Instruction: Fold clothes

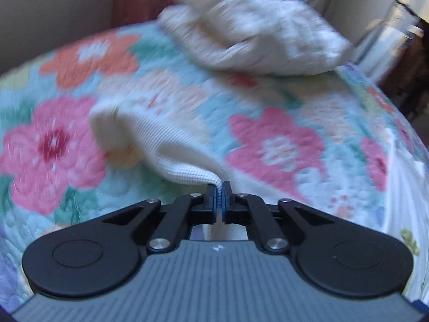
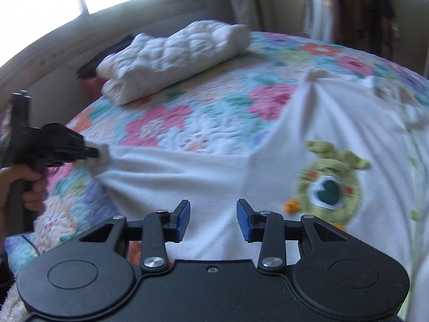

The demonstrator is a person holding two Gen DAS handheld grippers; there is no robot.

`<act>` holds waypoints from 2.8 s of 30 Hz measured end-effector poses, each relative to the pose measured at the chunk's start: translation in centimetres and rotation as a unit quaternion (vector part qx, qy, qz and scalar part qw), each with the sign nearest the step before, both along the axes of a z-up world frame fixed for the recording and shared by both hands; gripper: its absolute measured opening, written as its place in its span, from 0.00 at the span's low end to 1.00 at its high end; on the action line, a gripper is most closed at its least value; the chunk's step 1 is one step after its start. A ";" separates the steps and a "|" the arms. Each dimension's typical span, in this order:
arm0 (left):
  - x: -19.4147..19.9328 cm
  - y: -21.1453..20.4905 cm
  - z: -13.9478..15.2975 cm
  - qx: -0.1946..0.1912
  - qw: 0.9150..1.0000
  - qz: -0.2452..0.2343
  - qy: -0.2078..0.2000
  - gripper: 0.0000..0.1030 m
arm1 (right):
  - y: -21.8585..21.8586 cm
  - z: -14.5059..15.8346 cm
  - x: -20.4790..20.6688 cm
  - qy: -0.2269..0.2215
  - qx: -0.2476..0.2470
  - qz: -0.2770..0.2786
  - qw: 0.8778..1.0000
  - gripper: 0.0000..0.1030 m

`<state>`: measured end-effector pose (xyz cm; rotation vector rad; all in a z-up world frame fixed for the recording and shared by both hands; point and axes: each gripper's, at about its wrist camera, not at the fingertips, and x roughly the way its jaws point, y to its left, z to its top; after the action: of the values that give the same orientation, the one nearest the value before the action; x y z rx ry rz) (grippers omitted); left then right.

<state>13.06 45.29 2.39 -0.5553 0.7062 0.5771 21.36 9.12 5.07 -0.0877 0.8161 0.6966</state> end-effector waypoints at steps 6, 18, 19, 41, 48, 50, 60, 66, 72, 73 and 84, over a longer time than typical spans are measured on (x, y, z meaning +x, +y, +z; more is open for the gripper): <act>1.5 -10.4 7.0 0.025 0.988 -0.135 -0.069 0.03 | -6.5 0.3 0.6 0.008 0.014 -0.068 0.998 0.42; 6.8 -38.2 5.7 -0.106 0.896 -0.417 -0.108 0.03 | -22.3 -0.1 -1.3 -0.019 0.037 -0.208 0.977 0.42; 7.2 -39.7 4.2 -0.121 0.885 -0.440 -0.091 0.06 | -24.0 -0.5 -1.5 -0.017 0.039 -0.222 0.974 0.42; 6.4 -25.2 -0.7 0.003 0.965 -0.227 0.131 0.63 | -18.4 -5.5 -0.9 -0.067 -0.096 -0.085 0.989 0.49; 6.6 -21.5 -2.1 -0.133 0.963 -0.210 0.103 0.70 | -18.4 -6.1 -1.2 -0.076 -0.132 -0.074 0.986 0.54; 6.7 -21.8 -2.2 -0.117 0.963 -0.216 0.110 0.70 | -18.6 -5.8 -0.7 -0.083 -0.130 -0.089 0.984 0.54; 5.1 -20.5 -1.8 -0.161 0.968 -0.183 0.061 0.09 | -19.2 -1.6 -0.9 -0.151 -0.104 -0.125 0.975 0.04; 4.1 -20.9 0.5 -0.076 0.975 -0.202 0.059 0.04 | -25.8 1.5 -1.3 -0.148 -0.060 -0.205 0.966 0.03; 5.0 -22.6 -1.5 -0.113 0.959 -0.245 0.091 0.13 | -32.6 -3.8 1.5 -0.010 -0.059 -0.311 0.948 0.13; 5.1 -22.8 -1.7 -0.117 0.957 -0.248 0.091 0.20 | -33.4 -4.9 1.7 0.031 -0.040 -0.329 0.943 0.15; 2.7 -28.5 0.7 0.015 0.930 -0.358 0.080 0.54 | -32.1 -2.5 -0.7 -0.044 -0.023 -0.319 0.946 0.41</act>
<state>15.76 16.78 3.05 -0.1890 0.9865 -0.0536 20.63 -22.94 2.54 0.1023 0.7180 0.0591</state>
